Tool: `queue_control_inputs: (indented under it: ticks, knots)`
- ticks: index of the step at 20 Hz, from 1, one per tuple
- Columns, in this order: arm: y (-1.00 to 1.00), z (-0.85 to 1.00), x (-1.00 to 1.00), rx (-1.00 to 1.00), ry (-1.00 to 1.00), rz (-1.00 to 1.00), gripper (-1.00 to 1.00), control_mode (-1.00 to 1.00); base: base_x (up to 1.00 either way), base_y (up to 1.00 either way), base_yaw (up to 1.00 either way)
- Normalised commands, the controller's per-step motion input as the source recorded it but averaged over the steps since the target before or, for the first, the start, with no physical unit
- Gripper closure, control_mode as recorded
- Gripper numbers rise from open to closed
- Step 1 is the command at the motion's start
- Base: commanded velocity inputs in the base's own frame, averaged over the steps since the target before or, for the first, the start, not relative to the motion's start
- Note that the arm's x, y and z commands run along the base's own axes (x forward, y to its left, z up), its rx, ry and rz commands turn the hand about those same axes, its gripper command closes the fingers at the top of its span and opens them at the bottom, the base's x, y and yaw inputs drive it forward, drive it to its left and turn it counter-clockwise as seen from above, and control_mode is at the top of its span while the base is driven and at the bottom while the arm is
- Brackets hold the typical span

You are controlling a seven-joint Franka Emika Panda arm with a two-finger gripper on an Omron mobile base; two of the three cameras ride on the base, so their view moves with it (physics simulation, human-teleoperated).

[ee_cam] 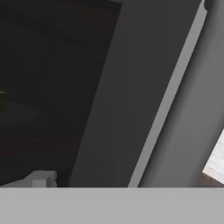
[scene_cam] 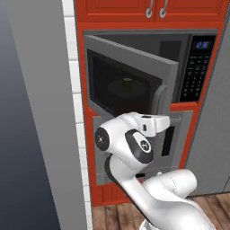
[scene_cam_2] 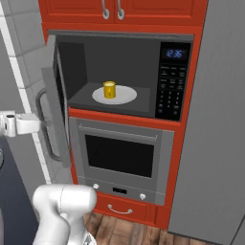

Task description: Pick the mug from the counter and place it inside the microwave. Then close the microwave.

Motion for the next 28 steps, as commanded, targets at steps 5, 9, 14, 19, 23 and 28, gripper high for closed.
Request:
queue_control_inputs:
  ticks: [5, 9, 14, 19, 23, 28]
  knots:
    - [-0.73, 0.24, 0.51, 0.10, 0.02, 0.17, -1.00, -1.00, 0.00, 0.00, 0.00]
    - [-0.64, 0.18, 0.49, 0.10, 0.04, 0.11, -1.00, -1.00, 0.00, 0.00, 0.00]
    - [-0.50, 0.11, 0.74, 0.07, 0.09, 0.04, -1.00, -1.00, 0.00, 0.00, 0.00]
    - [-0.39, 0.03, 0.78, 0.05, 0.07, 0.01, -1.00, -1.00, 0.00, 0.00, 0.00]
    - [-0.23, 0.09, 0.80, 0.00, 0.06, 0.04, -1.00, -1.00, 0.00, 0.00, 0.00]
    - [-0.08, 0.08, 0.78, 0.00, 0.05, 0.05, -1.00, -1.00, 0.00, 0.00, 0.00]
